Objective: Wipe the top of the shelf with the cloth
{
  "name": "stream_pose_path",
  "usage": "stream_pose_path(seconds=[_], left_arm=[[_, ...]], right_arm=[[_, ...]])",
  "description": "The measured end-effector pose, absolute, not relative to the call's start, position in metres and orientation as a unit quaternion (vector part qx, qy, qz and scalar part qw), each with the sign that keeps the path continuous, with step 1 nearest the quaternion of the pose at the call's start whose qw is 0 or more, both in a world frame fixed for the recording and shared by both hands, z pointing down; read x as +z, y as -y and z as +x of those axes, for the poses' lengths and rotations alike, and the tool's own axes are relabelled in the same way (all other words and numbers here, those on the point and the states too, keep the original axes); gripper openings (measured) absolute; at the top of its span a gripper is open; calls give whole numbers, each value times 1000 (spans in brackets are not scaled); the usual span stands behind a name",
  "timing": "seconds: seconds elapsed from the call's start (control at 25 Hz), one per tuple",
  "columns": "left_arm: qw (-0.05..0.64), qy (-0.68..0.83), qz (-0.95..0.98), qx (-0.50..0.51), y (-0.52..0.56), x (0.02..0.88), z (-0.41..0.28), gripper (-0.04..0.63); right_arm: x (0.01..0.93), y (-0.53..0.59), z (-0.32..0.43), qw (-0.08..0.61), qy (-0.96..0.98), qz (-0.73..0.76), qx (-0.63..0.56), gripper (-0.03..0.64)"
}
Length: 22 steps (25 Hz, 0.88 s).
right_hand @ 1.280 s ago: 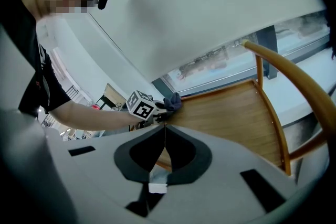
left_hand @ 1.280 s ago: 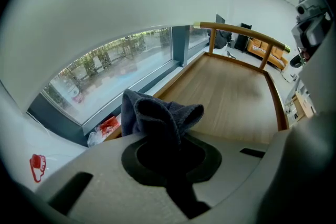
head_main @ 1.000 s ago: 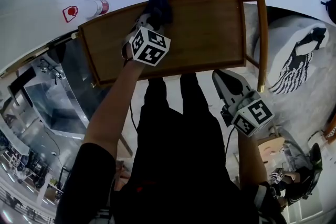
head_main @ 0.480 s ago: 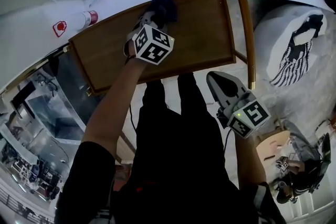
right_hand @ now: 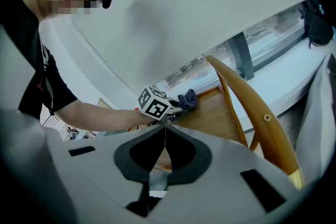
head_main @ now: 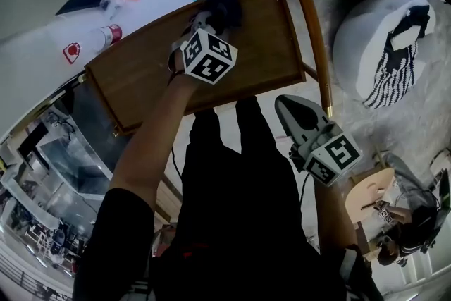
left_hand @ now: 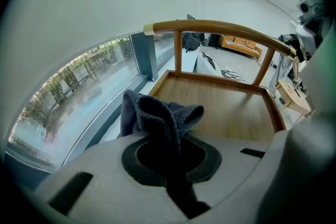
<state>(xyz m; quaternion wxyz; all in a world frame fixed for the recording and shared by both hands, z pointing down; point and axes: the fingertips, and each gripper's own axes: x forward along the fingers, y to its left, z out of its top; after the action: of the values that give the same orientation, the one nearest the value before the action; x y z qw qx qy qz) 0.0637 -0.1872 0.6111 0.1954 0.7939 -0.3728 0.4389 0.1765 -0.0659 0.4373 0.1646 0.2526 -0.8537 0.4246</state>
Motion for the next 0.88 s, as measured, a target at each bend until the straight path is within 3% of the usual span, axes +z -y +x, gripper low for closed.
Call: stream_pose_path(seconds=[0.88], left_arm=[[188,312,843,395,200,582,135,38]], right_arm=[[421,68,194,147,857,267,415,6]])
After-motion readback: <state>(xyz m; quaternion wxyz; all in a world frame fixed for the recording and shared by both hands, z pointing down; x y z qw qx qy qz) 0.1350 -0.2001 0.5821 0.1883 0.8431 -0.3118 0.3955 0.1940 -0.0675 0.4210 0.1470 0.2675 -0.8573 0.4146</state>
